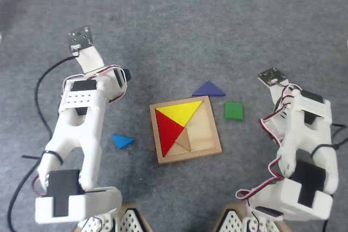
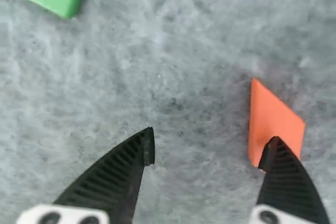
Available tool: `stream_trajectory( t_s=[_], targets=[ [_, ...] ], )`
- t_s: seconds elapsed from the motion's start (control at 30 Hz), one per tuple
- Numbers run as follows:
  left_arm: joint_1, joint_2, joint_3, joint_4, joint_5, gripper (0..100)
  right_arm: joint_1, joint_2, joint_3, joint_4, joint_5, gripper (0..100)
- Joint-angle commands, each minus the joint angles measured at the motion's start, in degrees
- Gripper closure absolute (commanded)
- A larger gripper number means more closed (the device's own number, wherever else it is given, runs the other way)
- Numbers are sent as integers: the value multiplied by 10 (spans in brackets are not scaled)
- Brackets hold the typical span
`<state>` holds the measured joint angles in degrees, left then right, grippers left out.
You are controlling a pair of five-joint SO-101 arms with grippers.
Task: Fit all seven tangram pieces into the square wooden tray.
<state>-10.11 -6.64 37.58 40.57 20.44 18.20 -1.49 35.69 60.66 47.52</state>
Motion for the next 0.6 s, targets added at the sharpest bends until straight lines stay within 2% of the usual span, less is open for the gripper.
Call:
stream_trajectory(
  t_s=[0.0, 0.4, 0.57],
  targets=[
    [-5, -26, -3, -11, -6, 763, 14, -36, -34, 30, 25, 686],
    [-5, -26, -3, -11, -6, 763, 13, -26, -75, 19, 56, 686],
    [-5, -26, -3, -11, -6, 763, 14, 30, -83, 6, 57, 686]
  ],
)
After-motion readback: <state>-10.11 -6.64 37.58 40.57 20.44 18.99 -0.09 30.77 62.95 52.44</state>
